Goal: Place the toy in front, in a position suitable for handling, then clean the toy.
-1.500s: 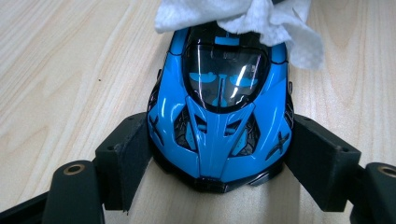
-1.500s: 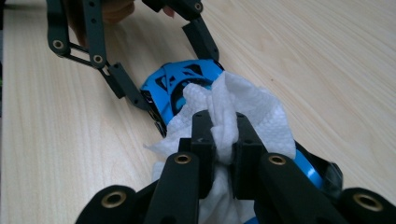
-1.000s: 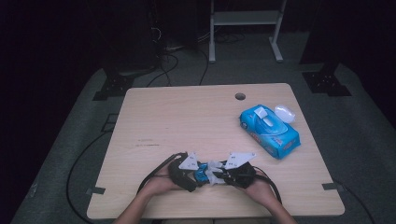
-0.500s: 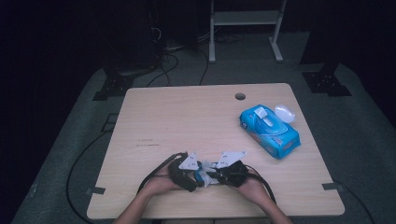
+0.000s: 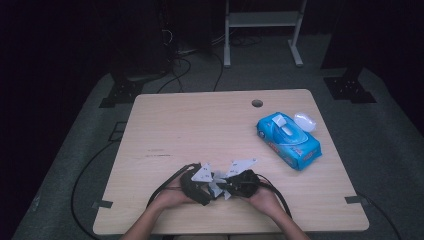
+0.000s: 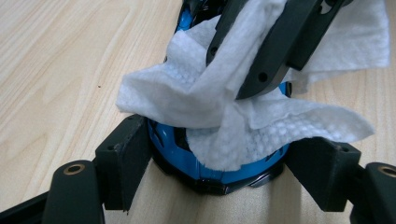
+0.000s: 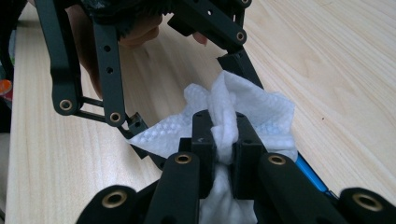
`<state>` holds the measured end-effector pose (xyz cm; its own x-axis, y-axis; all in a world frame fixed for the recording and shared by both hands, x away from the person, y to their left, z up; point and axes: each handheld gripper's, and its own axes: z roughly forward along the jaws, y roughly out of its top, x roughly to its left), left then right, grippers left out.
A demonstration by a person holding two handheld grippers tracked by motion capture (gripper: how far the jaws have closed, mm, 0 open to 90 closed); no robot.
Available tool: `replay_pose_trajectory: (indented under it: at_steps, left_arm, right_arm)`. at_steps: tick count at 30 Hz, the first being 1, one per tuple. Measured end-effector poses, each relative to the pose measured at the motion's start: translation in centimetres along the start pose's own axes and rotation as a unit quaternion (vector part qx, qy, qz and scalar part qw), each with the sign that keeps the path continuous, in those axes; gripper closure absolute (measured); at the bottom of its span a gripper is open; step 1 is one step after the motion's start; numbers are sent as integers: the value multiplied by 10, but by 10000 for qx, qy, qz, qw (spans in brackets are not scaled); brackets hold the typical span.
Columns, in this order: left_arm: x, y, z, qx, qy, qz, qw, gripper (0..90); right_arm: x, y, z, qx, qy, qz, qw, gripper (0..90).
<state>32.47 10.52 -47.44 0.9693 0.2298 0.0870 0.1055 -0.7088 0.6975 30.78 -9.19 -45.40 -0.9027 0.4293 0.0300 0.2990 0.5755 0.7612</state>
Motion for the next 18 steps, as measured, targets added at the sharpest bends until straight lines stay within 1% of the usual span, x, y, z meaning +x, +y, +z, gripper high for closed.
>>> replay_pose_trajectory:
  at_steps: [3,8,10,13,14,16,18]
  left_arm:
    - [0,0,0,-6,-12,-5,10000,252]
    - [0,0,0,-6,-12,-3,10000,252]
    - [0,0,0,-2,-13,4,10000,252]
    - [0,0,0,-32,-1,-79,10000,252]
    - [0,0,0,-23,-2,-68,10000,252]
    - [0,0,0,-16,-9,-39,10000,252]
    - [0,-1,0,-22,-13,-17,10000,252]
  right_arm:
    - [2,0,0,12,-34,-30,10000,820]
    - [1,0,1,18,-14,-4,10000,820]
    - [3,3,3,83,-12,-49,10000,820]
    - [10,9,15,164,48,-204,9996,819]
    - [11,11,16,211,35,-266,9994,819]
    - [10,12,14,273,9,-355,9990,819]
    - [6,8,7,229,-26,-260,9994,820]
